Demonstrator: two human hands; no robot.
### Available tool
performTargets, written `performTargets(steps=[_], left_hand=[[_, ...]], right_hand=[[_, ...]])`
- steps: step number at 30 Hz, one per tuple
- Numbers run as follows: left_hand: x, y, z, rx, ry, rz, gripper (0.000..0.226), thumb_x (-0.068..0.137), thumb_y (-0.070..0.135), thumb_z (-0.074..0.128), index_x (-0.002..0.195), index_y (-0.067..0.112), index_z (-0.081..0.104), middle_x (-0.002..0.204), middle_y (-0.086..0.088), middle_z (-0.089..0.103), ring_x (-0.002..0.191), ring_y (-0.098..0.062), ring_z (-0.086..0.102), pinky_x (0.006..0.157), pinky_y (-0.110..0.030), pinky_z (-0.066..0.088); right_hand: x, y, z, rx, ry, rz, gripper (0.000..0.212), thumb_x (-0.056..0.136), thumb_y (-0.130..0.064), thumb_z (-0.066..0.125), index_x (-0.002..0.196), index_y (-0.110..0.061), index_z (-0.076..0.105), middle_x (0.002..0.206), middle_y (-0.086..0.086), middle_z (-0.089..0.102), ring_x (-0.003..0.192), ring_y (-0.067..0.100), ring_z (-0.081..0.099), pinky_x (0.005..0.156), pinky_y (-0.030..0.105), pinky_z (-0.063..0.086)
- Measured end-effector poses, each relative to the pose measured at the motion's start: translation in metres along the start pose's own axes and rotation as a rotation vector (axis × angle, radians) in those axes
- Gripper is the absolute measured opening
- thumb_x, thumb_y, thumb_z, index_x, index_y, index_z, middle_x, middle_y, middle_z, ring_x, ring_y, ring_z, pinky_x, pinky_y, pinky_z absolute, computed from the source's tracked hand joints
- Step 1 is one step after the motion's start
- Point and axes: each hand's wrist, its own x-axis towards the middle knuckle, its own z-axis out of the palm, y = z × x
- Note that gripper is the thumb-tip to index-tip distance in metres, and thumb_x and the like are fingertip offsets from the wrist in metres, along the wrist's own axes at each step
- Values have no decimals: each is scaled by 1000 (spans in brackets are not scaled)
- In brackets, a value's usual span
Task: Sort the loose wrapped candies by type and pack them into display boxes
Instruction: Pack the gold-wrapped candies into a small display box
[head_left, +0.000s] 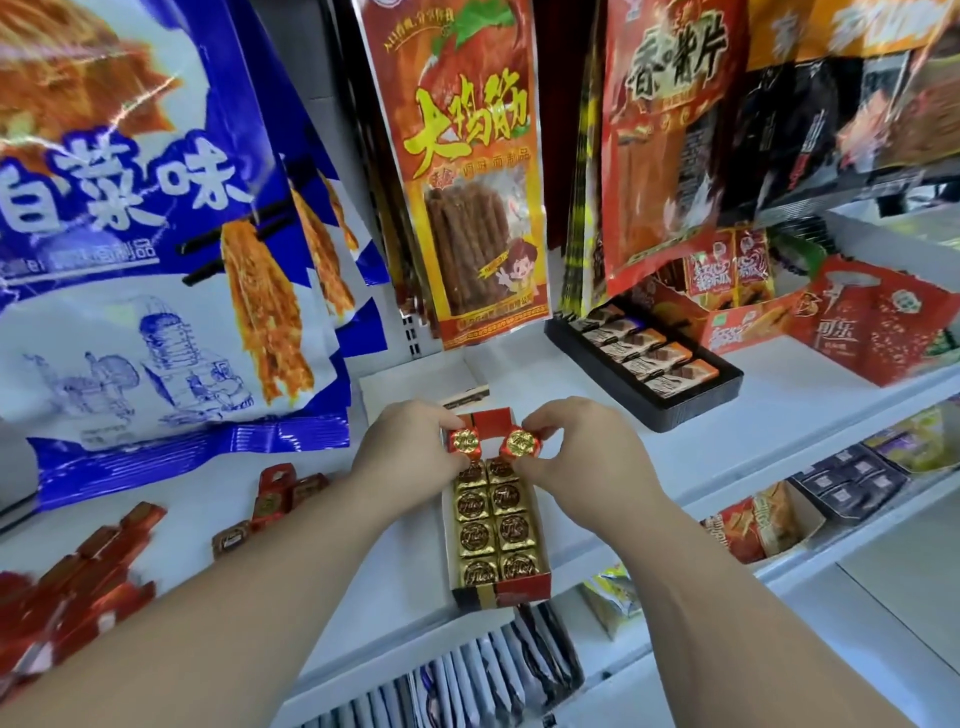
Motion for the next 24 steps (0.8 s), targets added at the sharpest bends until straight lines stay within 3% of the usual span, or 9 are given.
performTargets(steps=[2,4,9,12,14,18,21,24], left_hand=[[0,-3,0,45,-38,53,30,79,31,74,108,25,74,92,9,69,83,-14,60,70,-29,52],[-1,-5,-1,47,-73,77,29,82,36,70,110,27,74,77,15,60,73,-10,56,59,-24,42],[-2,-9,-3,72,-98,81,32,89,44,63,118,32,69,106,7,69,90,-15,61,77,-32,54],[-4,-6,-4,374,-65,174,30,94,48,50,112,33,69,99,3,69,90,-21,63,69,-33,54],[-3,-3,-5,442,-45,226,30,96,45,45,106,31,69,90,3,67,85,-22,62,65,-32,52],[-11,-5,-7,153,26,154,32,95,44,51,124,35,61,97,5,65,88,-18,60,69,-31,52],[-33,-12,-6,-149,32,61,53,92,46,58,141,41,41,109,15,58,85,-10,59,76,-33,53],[-54,-19,-2,-316,-54,30,62,93,39,60,147,44,30,108,21,54,72,-4,59,69,-21,48]], right_hand=[[0,0,0,-17,5,8,34,77,-37,78,109,-28,70,105,-8,65,96,12,61,79,31,50],[0,-1,0,-17,14,11,34,77,-36,79,109,-27,70,105,-7,65,95,13,61,77,30,50],[2,-4,3,-40,12,-3,35,80,-36,77,112,-26,69,107,-3,58,95,15,59,76,29,46],[4,-4,5,-68,0,-28,34,83,-37,74,114,-24,69,107,-2,57,93,15,58,75,28,45],[5,-4,6,-74,5,-29,36,85,-36,73,117,-23,67,111,-1,57,96,16,59,79,30,48],[10,-6,9,-65,24,-42,36,86,-33,72,120,-20,66,113,0,57,94,18,60,82,32,49],[13,-10,14,-74,13,-50,35,87,-29,71,121,-23,66,113,0,56,89,19,61,82,33,50],[20,-16,19,-118,-3,-70,36,88,-27,70,123,-26,64,116,-2,54,93,20,61,82,36,52]])
